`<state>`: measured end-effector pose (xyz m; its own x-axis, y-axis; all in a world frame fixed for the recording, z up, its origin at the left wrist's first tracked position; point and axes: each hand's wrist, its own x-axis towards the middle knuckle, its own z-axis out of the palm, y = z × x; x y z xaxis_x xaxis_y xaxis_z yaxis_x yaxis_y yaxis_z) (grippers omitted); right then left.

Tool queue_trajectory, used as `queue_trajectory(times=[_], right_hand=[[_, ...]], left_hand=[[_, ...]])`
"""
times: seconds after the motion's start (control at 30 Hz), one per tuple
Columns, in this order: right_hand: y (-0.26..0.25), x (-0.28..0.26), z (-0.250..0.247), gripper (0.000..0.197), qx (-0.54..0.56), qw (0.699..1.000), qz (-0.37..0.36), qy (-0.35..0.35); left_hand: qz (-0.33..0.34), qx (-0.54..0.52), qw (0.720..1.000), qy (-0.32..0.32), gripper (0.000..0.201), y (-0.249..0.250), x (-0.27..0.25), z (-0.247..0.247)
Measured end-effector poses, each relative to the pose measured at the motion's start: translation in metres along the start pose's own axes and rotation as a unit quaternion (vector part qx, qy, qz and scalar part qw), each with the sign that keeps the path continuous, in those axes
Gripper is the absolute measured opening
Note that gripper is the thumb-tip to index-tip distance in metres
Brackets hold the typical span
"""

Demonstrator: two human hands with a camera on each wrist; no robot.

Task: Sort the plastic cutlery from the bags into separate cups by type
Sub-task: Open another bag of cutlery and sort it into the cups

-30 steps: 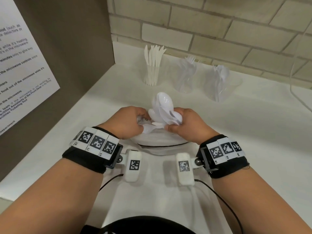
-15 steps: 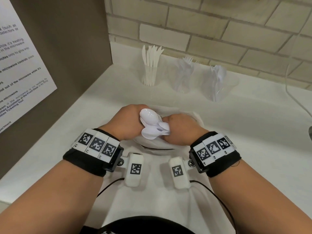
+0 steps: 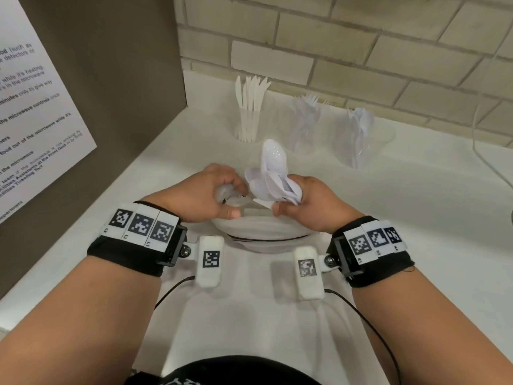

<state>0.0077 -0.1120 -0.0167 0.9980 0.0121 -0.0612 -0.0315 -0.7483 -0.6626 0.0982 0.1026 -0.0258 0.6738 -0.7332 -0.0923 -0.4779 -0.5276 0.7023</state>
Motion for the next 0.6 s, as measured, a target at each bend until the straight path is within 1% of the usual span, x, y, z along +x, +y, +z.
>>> queue_trajectory(times=[0.03,0.07,0.1,0.13,0.17,0.2,0.23,0.3,0.4,0.53,0.6], right_hand=[[0.0,0.002,0.001,0.025,0.015,1.0,0.006,0.003],[-0.001,0.003,0.003,0.024,0.027,1.0,0.005,0.01],[-0.003,0.004,0.005,0.023,0.037,0.999,0.004,0.017],[-0.005,0.006,0.007,0.023,0.05,0.998,-0.003,0.029],[-0.007,0.008,0.009,0.022,0.065,0.997,-0.009,0.041],[-0.01,0.011,0.011,0.022,0.079,0.995,-0.019,0.054],[-0.013,0.012,0.012,0.024,0.092,0.993,-0.025,0.066],[-0.016,0.014,0.014,0.037,0.122,0.988,-0.03,0.09],[-0.014,0.015,0.018,0.051,0.148,0.984,-0.016,0.102],[-0.009,0.013,0.026,0.044,0.175,0.979,0.02,0.104],[-0.008,0.014,0.027,0.04,0.191,0.975,0.029,0.107]], left_hand=[[0.017,-0.023,1.0,0.012,0.069,0.002,0.0,0.002],[0.042,-0.07,0.996,0.035,0.083,0.007,0.0,0.004],[0.082,-0.126,0.986,0.067,0.094,0.013,0.0,0.006],[0.125,-0.168,0.973,0.095,0.1,0.021,0.0,0.008],[0.159,-0.192,0.962,0.115,0.099,0.03,0.001,0.009],[0.181,-0.203,0.954,0.127,0.092,0.038,0.003,0.01],[0.193,-0.206,0.95,0.136,0.082,0.046,0.005,0.01],[0.195,-0.216,0.944,0.153,0.068,0.059,0.009,0.011],[0.173,-0.235,0.943,0.158,0.058,0.062,0.012,0.013],[0.096,-0.266,0.948,0.143,0.048,0.059,0.014,0.014],[0.092,-0.287,0.946,0.121,0.045,0.058,0.012,0.012]])
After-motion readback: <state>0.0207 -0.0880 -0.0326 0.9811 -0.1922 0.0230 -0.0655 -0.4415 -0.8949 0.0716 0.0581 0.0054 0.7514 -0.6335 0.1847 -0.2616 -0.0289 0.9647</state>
